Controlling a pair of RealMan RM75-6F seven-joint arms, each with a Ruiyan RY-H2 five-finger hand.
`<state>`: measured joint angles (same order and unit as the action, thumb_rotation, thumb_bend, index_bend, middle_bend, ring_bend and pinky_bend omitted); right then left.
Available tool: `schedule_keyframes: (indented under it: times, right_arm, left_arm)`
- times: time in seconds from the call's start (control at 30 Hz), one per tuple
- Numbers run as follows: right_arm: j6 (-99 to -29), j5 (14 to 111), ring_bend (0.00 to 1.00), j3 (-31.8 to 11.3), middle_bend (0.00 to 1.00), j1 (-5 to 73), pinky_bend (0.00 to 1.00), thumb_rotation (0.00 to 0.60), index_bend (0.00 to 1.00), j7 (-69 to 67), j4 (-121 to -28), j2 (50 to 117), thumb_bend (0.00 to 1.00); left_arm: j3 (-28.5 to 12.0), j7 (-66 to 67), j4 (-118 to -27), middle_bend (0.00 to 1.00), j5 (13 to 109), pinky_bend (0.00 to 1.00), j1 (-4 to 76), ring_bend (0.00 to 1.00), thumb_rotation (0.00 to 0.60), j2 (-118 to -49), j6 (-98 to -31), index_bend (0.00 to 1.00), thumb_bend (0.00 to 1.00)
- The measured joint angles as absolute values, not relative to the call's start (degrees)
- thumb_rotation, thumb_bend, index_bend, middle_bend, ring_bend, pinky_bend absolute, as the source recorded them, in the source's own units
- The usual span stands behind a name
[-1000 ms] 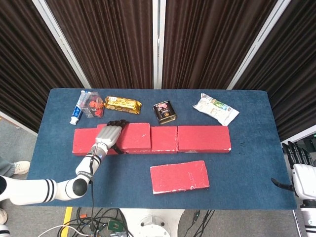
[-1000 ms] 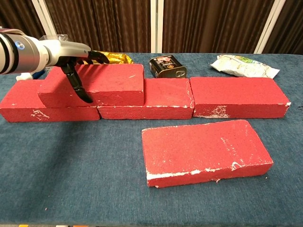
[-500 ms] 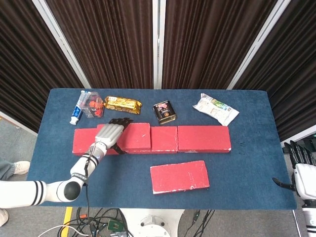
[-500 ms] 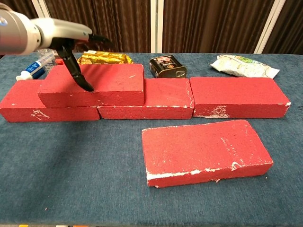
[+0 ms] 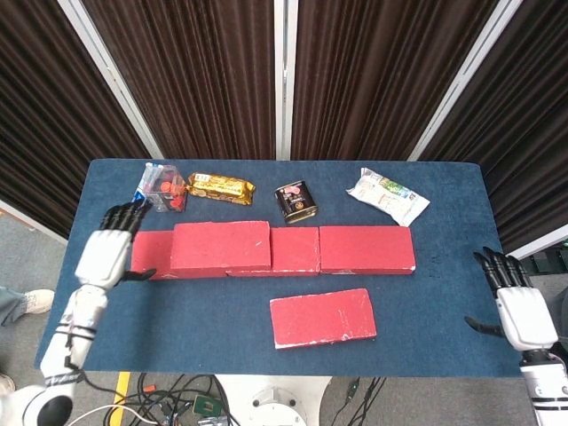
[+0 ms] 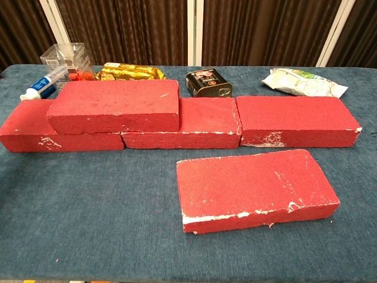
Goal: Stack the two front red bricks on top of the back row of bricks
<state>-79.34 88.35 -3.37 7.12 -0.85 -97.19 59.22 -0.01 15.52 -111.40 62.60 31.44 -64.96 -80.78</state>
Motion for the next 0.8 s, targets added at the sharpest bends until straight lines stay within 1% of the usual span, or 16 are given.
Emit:
schedule_keyframes:
  times: [0.07, 0.17, 0.23, 0.37, 0.43, 0.57, 0.8]
  right_arm:
    - [-78.13, 89.94, 0.0, -3.24, 0.0, 8.42, 0.0, 0.6, 0.0, 0.69, -98.81, 59.04, 0.0]
    - [-76.1, 91.62, 0.0, -3.0, 0.0, 10.16, 0.0, 0.6, 0.0, 3.63, -101.28, 58.98, 0.0]
    - [-74.49, 92.23, 0.0, -2.82, 0.0, 11.22, 0.0, 0.6, 0.0, 5.79, -102.76, 59.18, 0.0]
    - [-69.08, 92.1, 0.0, -2.29, 0.0, 13.81, 0.0, 0.6, 0.0, 11.45, -105.57, 60.8, 0.0]
    - [-66.3, 91.09, 0.0, -2.12, 0.0, 15.01, 0.0, 0.6, 0.0, 13.87, -106.24, 62.18, 0.0]
    - [-60.4, 87.03, 0.0, -1.93, 0.0, 17.99, 0.0, 0.6, 0.0, 20.15, -106.75, 67.04, 0.0]
    - [-55.09, 80.87, 0.0, -2.02, 0.0, 22.34, 0.0, 0.6, 0.0, 29.11, -105.99, 75.77, 0.0]
  left_arm:
    - [2.58, 14.61, -110.81, 0.0, 64.71, 0.0, 27.06, 0.0, 0.6, -64.07, -83.89, 0.0, 0.0]
    - [5.1, 12.79, -108.73, 0.0, 68.29, 0.0, 22.11, 0.0, 0.6, -63.72, -87.42, 0.0, 0.0]
    - [6.09, 11.73, -106.73, 0.0, 70.57, 0.0, 19.89, 0.0, 0.6, -63.98, -89.08, 0.0, 0.0]
    - [7.93, 7.8, -101.66, 0.0, 75.65, 0.0, 15.69, 0.0, 0.6, -65.27, -91.14, 0.0, 0.0]
    - [8.43, 5.9, -99.71, 0.0, 77.5, 0.0, 14.12, 0.0, 0.6, -66.02, -91.99, 0.0, 0.0]
    - [9.1, 3.04, -96.19, 0.0, 80.83, 0.0, 11.04, 0.0, 0.6, -67.72, -93.48, 0.0, 0.0]
    - [8.2, 1.44, -93.18, 0.0, 83.45, 0.0, 8.56, 0.0, 0.6, -69.04, -93.96, 0.0, 0.0]
